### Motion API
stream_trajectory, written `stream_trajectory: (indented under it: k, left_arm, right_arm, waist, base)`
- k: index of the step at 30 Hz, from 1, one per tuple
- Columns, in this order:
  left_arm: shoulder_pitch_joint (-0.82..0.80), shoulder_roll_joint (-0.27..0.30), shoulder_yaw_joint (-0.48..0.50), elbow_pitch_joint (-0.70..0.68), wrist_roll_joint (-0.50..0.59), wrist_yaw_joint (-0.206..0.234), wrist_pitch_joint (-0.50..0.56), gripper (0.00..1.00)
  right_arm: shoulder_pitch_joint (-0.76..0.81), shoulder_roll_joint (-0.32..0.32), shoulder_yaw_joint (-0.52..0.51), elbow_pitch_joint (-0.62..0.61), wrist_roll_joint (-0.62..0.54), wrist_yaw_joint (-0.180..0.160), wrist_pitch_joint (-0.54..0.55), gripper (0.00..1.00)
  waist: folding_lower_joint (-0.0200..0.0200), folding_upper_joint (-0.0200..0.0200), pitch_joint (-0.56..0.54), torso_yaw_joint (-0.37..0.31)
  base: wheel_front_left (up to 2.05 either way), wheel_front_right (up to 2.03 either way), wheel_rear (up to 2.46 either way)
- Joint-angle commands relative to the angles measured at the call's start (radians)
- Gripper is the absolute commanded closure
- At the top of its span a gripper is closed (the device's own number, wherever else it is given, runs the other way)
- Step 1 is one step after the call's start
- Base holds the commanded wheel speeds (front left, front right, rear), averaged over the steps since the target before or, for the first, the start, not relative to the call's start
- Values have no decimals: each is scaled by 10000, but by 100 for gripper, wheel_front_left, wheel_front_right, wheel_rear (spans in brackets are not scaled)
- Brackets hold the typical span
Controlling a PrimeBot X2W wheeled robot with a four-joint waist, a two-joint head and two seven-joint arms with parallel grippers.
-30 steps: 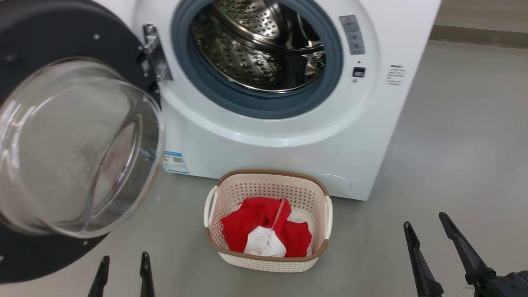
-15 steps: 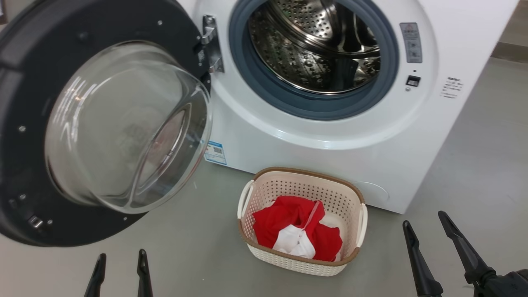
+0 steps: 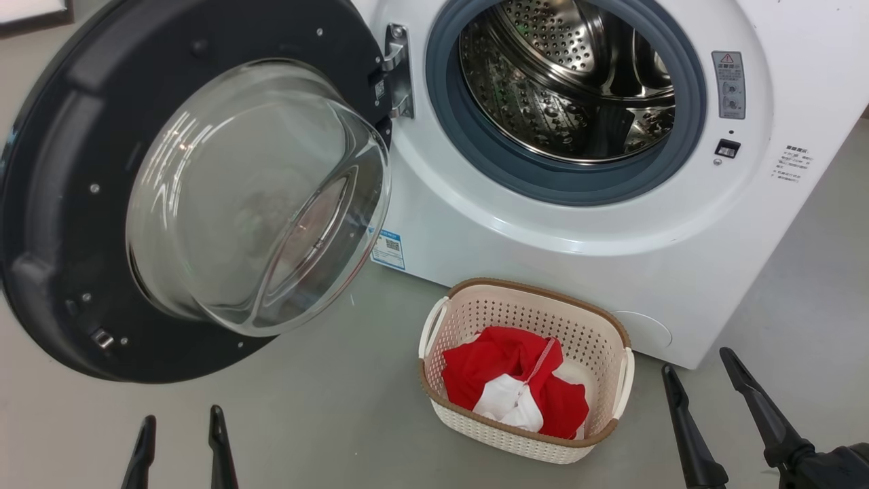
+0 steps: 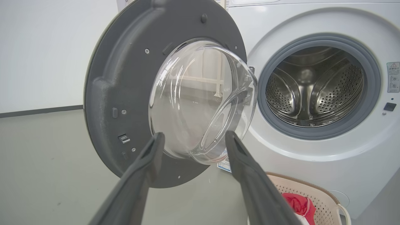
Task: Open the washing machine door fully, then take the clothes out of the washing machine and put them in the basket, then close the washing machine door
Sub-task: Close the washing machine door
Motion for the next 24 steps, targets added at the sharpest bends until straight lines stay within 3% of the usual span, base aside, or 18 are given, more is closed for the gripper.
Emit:
stream_trajectory:
  k: [1,3,4,5,6,13,18,24]
  left_arm:
    - [-206,188,423,-279,-55,100,-16,0]
    - [-185,202,436,-284,-60,117,-13,0]
    - [-173,209,441,-285,-63,124,-10,21]
    - [-163,207,448,-289,-77,130,-6,67]
    - [-155,200,455,-288,-101,134,2,100]
    - [-306,241,801,-427,-94,226,-157,100]
    - [-813,205,1593,-788,-284,202,-365,100]
    - [-1637,-99,2558,-869,-847,-159,-471,100]
  right_arm:
    - [-271,-169,250,-285,-120,50,19,0]
    - [-280,-169,264,-290,-128,50,26,0]
    - [-282,-169,270,-292,-127,50,29,0]
    - [-285,-169,273,-292,-129,50,30,0]
    - [-287,-169,276,-289,-133,50,32,0]
    - [-275,-169,256,-330,-161,50,83,0]
    - [-321,-169,229,-380,-196,50,182,0]
    - [-364,-169,239,-488,-265,50,303,0]
  waist:
    - [0,-1,11,24]
    - [0,-1,23,33]
    - [0,-1,31,33]
    - [0,-1,43,31]
    - [0,-1,55,25]
    - [0,-1,131,-66]
    - [0,-1,297,-114]
    - [0,-1,423,-143]
  base:
    - [0,0,0]
    - [0,0,0]
    - [0,0,0]
    - [0,0,0]
    - [0,0,0]
    - [0,0,0]
    - [0,0,0]
    - [0,0,0]
